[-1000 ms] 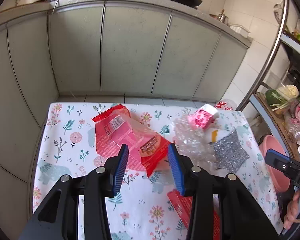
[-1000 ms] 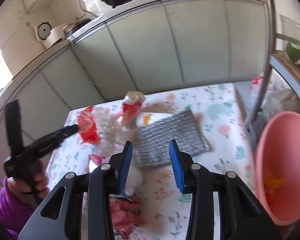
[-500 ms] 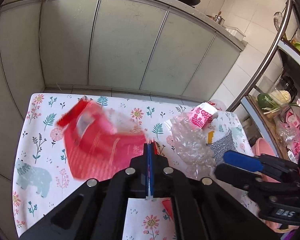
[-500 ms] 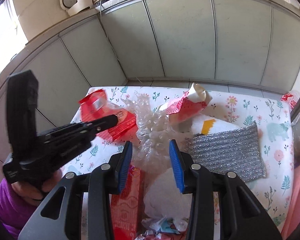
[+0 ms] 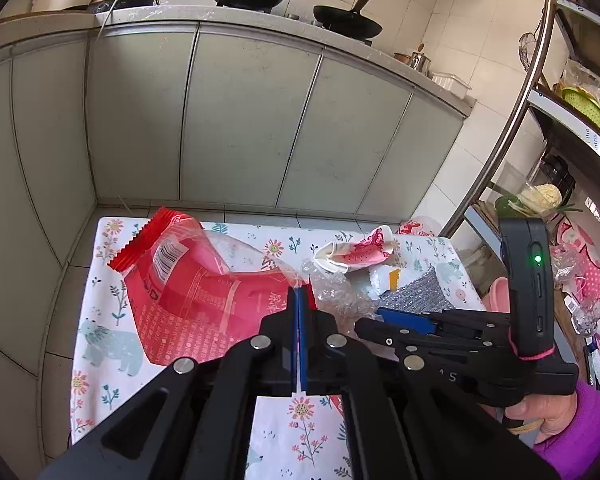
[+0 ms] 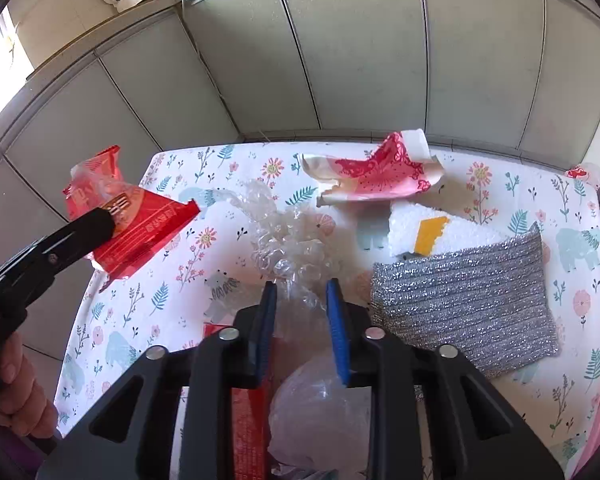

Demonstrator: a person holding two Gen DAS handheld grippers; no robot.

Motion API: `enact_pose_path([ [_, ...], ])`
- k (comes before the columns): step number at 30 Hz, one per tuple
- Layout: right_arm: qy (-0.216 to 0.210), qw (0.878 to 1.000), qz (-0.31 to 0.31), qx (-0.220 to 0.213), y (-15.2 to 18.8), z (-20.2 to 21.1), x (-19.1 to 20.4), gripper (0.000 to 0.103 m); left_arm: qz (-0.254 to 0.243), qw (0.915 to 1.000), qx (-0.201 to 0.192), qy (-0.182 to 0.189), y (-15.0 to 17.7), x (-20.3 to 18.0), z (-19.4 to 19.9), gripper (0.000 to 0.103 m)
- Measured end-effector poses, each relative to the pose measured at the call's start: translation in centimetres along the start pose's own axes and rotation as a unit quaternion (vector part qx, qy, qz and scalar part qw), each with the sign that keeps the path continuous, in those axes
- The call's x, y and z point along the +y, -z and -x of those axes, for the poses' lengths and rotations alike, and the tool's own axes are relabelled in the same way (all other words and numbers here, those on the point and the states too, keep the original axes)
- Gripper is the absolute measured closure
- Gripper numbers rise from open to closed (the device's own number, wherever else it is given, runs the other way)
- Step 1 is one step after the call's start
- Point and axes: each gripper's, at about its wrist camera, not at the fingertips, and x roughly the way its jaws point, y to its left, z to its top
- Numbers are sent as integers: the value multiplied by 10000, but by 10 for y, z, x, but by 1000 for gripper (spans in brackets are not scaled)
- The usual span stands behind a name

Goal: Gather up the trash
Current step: 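Grasp the red snack bag with the left gripper while the right gripper grasps bubble wrap, then carry the red bag and bubble wrap to the pink basin and release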

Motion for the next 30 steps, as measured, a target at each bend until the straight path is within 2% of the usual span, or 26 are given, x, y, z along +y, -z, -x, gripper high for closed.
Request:
enact_pose_path([
  [7,-273,9983,-2,-514,2,39,8,84,-47,9998,-206,-34,-2,0,27,103],
  [13,-352,9951,-167,-909,11,83,2,84,-199,9995,-237,-17,-3,-17,40,103],
  [30,72,9867,-842,-1391,71,164,-46,84,-928,9955,-86,200,7,-121,43,103],
])
